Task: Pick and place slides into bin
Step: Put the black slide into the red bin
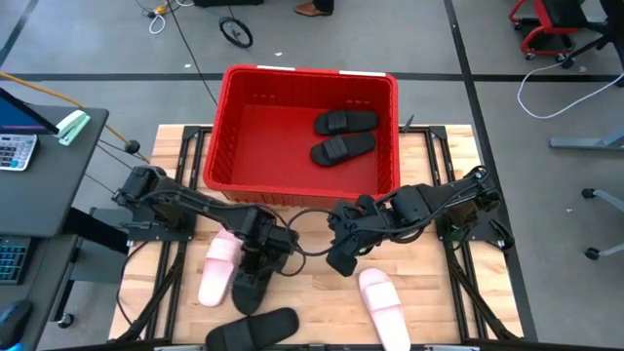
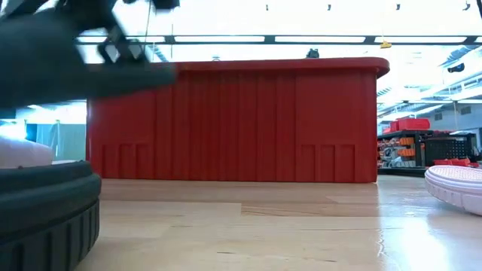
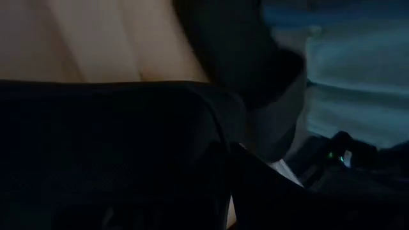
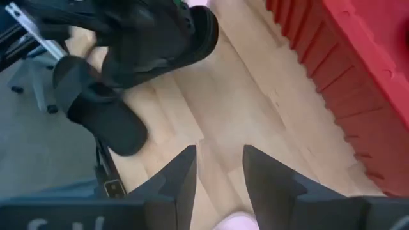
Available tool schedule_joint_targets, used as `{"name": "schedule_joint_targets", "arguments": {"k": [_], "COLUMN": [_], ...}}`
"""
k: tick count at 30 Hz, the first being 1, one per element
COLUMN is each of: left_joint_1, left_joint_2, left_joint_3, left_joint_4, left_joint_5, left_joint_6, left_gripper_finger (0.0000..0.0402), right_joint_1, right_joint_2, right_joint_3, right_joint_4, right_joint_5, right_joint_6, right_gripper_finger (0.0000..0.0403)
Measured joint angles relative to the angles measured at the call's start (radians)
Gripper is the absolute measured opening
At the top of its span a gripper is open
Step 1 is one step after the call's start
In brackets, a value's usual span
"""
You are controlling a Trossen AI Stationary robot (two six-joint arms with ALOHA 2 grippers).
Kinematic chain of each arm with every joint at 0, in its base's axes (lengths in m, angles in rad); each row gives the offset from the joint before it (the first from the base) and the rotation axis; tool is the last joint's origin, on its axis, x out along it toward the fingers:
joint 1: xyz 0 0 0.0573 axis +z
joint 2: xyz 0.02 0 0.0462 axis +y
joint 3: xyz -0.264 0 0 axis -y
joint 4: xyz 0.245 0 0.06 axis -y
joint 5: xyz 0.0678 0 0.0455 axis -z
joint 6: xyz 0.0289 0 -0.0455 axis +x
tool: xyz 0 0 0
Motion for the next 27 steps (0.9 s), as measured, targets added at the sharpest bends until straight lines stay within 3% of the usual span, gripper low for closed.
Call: {"name": "schedule_joint_targets", "arguments": {"k": [10, 18, 20, 23, 27], "left_joint_1": [-0.042, -0.020, 0.000, 0.050, 0.170], "left_joint_2": [-0.015, -0.016, -0.019, -0.064, -0.088], "left_joint_3": [0.570, 0.962, 1.013, 0.973, 0.971], "left_joint_4": [-0.303, -0.372, -0.339, -0.235, -0.230], "left_joint_5": [-0.287, -0.654, -0.717, -0.800, -0.868], "left_joint_6": [0.011, -0.113, -0.151, -0.212, -0.282], "left_gripper_finger": [0.0013, 0.0012, 0.0012, 0.0012, 0.0012], "right_joint_1": [0.042, 0.124, 0.137, 0.151, 0.152], "right_joint_2": [-0.002, -0.003, -0.003, -0.003, -0.011], "right_joint_3": [0.000, 0.000, 0.000, 0.000, 0.000], "right_joint_4": [0.061, 0.056, 0.056, 0.057, 0.057], "right_joint_5": [0.000, 0.033, 0.058, 0.098, 0.159], "right_joint_6": [0.076, 0.107, 0.118, 0.121, 0.121], "right_gripper_finger": [0.0134, 0.0134, 0.0134, 0.0134, 0.0134]}}
